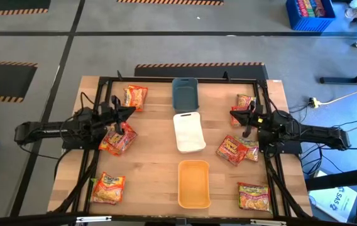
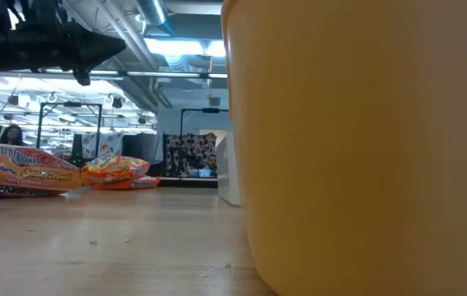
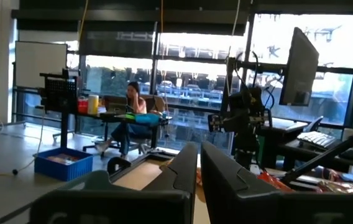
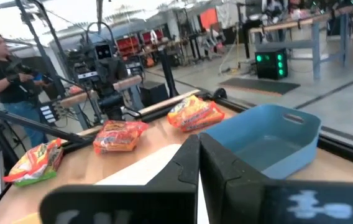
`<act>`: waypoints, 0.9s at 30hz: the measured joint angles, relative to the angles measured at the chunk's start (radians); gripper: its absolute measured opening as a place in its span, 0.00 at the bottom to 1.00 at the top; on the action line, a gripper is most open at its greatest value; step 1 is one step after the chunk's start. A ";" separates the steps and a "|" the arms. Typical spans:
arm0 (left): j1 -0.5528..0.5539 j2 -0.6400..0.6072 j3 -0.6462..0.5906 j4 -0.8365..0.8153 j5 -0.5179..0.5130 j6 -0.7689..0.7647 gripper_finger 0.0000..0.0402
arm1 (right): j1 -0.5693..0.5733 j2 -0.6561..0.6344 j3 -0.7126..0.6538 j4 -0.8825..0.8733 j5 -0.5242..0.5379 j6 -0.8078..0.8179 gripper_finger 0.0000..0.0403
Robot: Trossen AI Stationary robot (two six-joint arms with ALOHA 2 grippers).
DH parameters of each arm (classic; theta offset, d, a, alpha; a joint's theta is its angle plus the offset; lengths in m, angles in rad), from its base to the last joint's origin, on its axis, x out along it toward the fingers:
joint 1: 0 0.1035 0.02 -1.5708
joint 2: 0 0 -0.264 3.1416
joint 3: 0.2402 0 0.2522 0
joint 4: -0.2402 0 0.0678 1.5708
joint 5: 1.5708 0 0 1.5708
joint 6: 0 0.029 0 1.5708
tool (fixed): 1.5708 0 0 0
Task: Sort Maruchan noodles
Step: Put the red noodle pack into the blue bin
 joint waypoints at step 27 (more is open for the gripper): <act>-0.014 0.191 0.000 0.109 0.160 -0.113 0.04 | 0.000 0.410 0.613 -0.818 -0.044 0.214 0.83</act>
